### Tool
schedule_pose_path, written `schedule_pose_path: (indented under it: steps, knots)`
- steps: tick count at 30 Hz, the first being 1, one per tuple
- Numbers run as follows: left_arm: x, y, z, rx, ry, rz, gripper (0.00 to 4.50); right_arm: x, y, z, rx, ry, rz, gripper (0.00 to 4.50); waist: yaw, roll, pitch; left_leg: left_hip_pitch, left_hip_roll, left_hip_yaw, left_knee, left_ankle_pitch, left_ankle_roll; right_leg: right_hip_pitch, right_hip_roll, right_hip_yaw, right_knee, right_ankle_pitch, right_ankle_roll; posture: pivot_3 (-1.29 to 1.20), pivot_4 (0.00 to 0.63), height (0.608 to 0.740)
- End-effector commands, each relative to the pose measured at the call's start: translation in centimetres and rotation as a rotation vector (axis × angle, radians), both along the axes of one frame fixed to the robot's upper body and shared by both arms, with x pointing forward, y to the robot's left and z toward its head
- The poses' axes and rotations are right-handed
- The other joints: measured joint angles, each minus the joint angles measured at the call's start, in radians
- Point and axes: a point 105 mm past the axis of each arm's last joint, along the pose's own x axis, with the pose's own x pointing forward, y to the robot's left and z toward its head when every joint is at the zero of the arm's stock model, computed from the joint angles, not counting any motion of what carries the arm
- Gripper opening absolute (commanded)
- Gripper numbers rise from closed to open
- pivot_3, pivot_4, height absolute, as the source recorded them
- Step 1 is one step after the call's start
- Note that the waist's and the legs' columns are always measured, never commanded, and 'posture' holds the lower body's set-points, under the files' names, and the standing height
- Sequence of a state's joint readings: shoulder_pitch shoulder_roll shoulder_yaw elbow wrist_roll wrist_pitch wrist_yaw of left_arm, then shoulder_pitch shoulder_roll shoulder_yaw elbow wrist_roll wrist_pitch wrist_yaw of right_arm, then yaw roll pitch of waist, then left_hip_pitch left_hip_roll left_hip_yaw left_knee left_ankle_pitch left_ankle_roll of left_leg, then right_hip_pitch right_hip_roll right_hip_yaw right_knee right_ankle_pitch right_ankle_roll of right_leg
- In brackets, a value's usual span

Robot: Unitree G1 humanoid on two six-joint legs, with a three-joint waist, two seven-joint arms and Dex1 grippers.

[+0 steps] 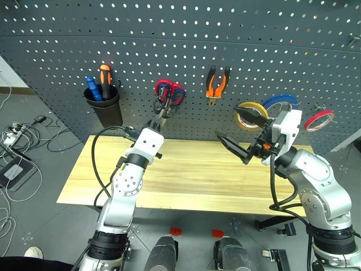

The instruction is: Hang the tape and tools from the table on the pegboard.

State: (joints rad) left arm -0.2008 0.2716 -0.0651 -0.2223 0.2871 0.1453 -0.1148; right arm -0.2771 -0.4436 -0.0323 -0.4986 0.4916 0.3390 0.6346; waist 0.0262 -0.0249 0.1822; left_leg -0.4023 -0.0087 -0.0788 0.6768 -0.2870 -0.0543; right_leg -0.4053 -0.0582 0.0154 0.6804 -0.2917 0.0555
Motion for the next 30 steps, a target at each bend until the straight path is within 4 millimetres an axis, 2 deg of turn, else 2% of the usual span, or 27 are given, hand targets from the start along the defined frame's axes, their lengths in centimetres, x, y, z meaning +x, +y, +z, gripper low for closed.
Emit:
schedule_pose_path:
  steps: [1, 7, 10, 13, 16, 19, 22, 25, 30]
  knots:
    - [-0.1, 0.5, 0.9, -0.022, -0.031, 0.018, 2.68, -0.5, 0.1, 0.8, -0.006, -0.042, 0.005, 4.50, 0.000, 0.000, 0.000, 0.000, 0.000, 0.000, 0.000, 0.000, 0.000, 0.000, 0.000, 0.000, 0.000, 0.000, 0.000, 0.07, 0.158, 0.740]
    - [-0.3, 1.1, 0.0, -0.038, 0.007, 0.052, 4.45, -0.8, 0.3, 0.7, -0.022, -0.037, 0.027, 4.50, -0.001, 0.000, 0.000, 0.000, 0.000, 0.000, 0.000, 0.000, 0.001, 0.000, 0.000, 0.000, 0.000, 0.000, 0.000, 0.08, 0.174, 0.740]
    - [-0.6, 1.9, -1.2, -0.074, 0.065, 0.096, 4.48, -1.0, 0.6, 0.2, -0.048, -0.020, 0.060, 4.50, -0.002, 0.000, 0.000, 0.001, 0.001, 0.000, 0.000, -0.001, 0.002, 0.000, 0.000, 0.001, 0.000, 0.000, 0.000, 0.08, 0.200, 0.740]
    - [-1.3, 4.3, -3.2, -0.144, 0.168, 0.199, 4.48, -1.3, 1.2, -1.5, -0.117, 0.029, 0.126, 4.50, -0.002, 0.000, 0.003, 0.001, 0.001, -0.001, 0.000, -0.004, 0.006, 0.001, 0.001, 0.001, 0.000, 0.000, 0.000, 0.09, 0.236, 0.740]
    - [-1.8, 6.4, -4.1, -0.191, 0.231, 0.281, 4.48, -1.7, 1.7, -2.5, -0.177, 0.048, 0.186, 4.50, -0.003, 0.000, 0.009, 0.002, 0.001, -0.002, 0.000, -0.004, 0.007, 0.001, 0.001, 0.001, 0.000, 0.000, 0.000, 0.10, 0.267, 0.740]
    - [-2.3, 8.8, -4.9, -0.225, 0.299, 0.369, 4.48, -1.5, 2.6, -3.5, -0.228, 0.069, 0.228, 4.50, -0.002, -0.001, 0.033, 0.003, 0.001, -0.003, 0.000, -0.004, 0.007, 0.004, 0.001, 0.000, 0.000, 0.000, 0.000, 0.12, 0.321, 0.740]
    - [-2.6, 11.4, -6.5, -0.258, 0.415, 0.443, 4.48, -1.3, 4.5, -4.7, -0.257, 0.108, 0.295, 4.50, -0.006, 0.000, 0.064, 0.007, 0.002, -0.004, 0.001, -0.004, 0.008, 0.007, 0.002, 0.001, 0.001, 0.000, 0.000, 0.13, 0.350, 0.740]
    - [-1.7, 12.5, -7.2, -0.298, 0.512, 0.433, 4.48, -1.0, 6.4, -4.6, -0.239, 0.112, 0.337, 4.50, -0.003, 0.000, 0.099, 0.006, 0.002, -0.006, 0.001, -0.004, 0.008, 0.006, 0.003, 0.000, 0.001, 0.000, -0.001, 0.15, 0.392, 0.740]
    - [0.6, 11.9, -6.2, -0.350, 0.562, 0.332, 4.48, -0.5, 7.2, -4.0, -0.222, 0.124, 0.346, 4.50, 0.003, -0.005, 0.148, 0.001, 0.001, -0.007, 0.003, -0.004, 0.007, 0.001, 0.001, -0.001, 0.003, 0.000, -0.001, 0.16, 0.432, 0.740]
